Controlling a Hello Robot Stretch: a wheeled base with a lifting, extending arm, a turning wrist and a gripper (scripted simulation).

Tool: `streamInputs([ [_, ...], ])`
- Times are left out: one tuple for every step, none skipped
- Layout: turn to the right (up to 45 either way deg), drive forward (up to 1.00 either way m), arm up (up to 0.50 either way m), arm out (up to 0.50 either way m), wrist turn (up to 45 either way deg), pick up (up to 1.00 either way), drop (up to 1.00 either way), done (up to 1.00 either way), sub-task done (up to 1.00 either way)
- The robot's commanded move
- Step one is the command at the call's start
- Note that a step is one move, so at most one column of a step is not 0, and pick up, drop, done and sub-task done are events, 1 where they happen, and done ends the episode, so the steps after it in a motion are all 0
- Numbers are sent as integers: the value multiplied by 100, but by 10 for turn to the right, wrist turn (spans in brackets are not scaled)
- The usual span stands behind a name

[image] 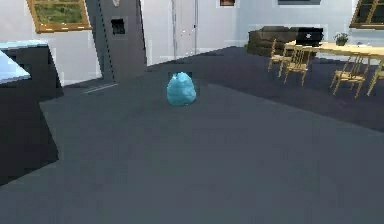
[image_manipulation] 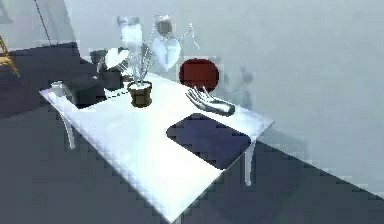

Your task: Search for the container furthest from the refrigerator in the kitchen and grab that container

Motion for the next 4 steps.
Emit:
streamInputs([
  [-450, 0, 0, 0, 0, 0, 0, 0, 0],
  [-30, 0, 0, 0, 0, 0, 0, 0, 0],
  [0, 100, 0, 0, 0, 0, 0, 0, 0],
  [0, 80, 0, 0, 0, 0, 0, 0, 0],
])
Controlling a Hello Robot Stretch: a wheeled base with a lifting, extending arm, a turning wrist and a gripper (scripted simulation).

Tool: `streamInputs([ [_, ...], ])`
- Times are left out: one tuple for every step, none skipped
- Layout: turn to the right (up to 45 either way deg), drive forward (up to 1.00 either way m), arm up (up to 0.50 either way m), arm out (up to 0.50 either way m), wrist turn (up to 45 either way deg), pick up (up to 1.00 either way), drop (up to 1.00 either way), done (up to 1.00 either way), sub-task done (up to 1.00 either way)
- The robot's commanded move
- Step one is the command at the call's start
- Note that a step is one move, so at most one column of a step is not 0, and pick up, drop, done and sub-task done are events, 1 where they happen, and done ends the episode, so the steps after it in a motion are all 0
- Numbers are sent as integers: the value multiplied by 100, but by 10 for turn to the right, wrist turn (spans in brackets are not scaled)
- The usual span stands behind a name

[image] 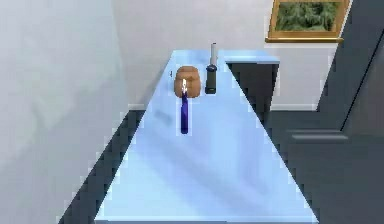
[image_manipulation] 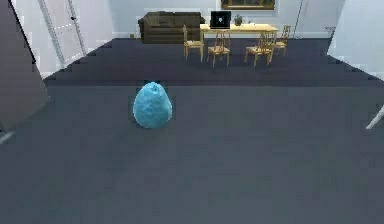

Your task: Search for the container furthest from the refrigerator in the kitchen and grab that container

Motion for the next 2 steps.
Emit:
streamInputs([
  [-450, 0, 0, 0, 0, 0, 0, 0, 0],
  [-60, 0, 0, 0, 0, 0, 0, 0, 0],
])
